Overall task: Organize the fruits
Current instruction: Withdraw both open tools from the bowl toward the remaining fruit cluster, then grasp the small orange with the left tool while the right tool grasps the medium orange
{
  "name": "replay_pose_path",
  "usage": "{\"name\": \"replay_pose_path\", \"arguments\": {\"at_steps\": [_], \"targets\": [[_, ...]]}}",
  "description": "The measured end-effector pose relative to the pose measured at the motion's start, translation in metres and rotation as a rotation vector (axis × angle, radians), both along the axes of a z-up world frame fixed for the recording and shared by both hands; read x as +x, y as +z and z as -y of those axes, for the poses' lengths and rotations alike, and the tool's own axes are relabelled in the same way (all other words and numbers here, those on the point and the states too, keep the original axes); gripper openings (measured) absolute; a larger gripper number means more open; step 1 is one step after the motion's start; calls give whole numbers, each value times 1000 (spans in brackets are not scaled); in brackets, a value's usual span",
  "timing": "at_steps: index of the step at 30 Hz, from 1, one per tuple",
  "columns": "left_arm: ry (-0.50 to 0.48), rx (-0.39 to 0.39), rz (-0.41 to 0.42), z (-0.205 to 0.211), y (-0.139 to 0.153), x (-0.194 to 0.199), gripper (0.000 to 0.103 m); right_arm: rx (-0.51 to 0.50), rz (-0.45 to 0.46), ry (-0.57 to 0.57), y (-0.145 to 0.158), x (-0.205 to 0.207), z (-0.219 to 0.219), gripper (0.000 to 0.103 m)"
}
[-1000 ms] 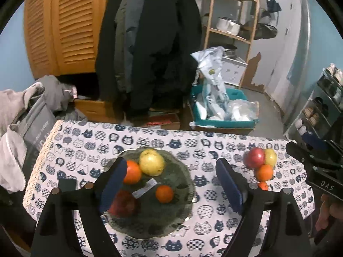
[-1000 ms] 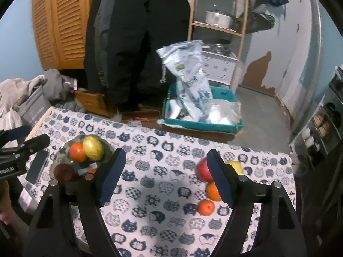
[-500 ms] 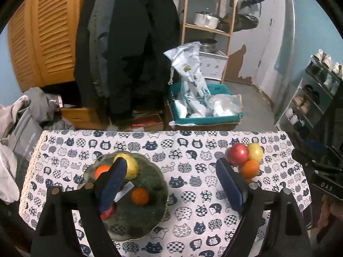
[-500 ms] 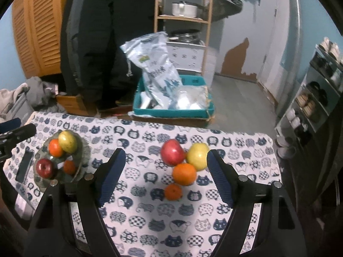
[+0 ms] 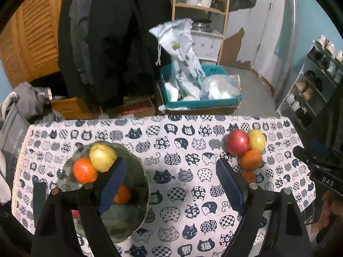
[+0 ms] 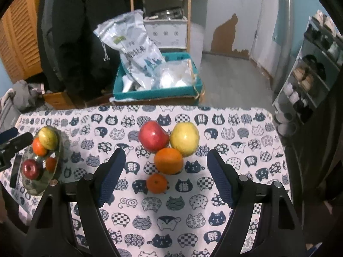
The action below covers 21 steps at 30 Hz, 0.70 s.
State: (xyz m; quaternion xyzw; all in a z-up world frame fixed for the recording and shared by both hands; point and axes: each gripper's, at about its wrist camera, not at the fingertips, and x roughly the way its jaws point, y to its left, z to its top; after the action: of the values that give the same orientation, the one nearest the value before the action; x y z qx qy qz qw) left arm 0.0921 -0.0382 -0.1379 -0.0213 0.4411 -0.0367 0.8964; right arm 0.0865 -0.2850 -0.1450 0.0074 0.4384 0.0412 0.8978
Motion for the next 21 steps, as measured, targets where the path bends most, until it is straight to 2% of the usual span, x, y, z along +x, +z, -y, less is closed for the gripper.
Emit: {"name": "replay_pose_path", "arguments": {"at_steps": [9, 21], "targets": [[-5, 26, -77, 20, -42, 32, 86, 46, -112, -11, -47, 27, 8, 78], [-25, 46, -190, 41, -102, 65, 86, 50, -296, 10, -131, 71, 4, 78]]}}
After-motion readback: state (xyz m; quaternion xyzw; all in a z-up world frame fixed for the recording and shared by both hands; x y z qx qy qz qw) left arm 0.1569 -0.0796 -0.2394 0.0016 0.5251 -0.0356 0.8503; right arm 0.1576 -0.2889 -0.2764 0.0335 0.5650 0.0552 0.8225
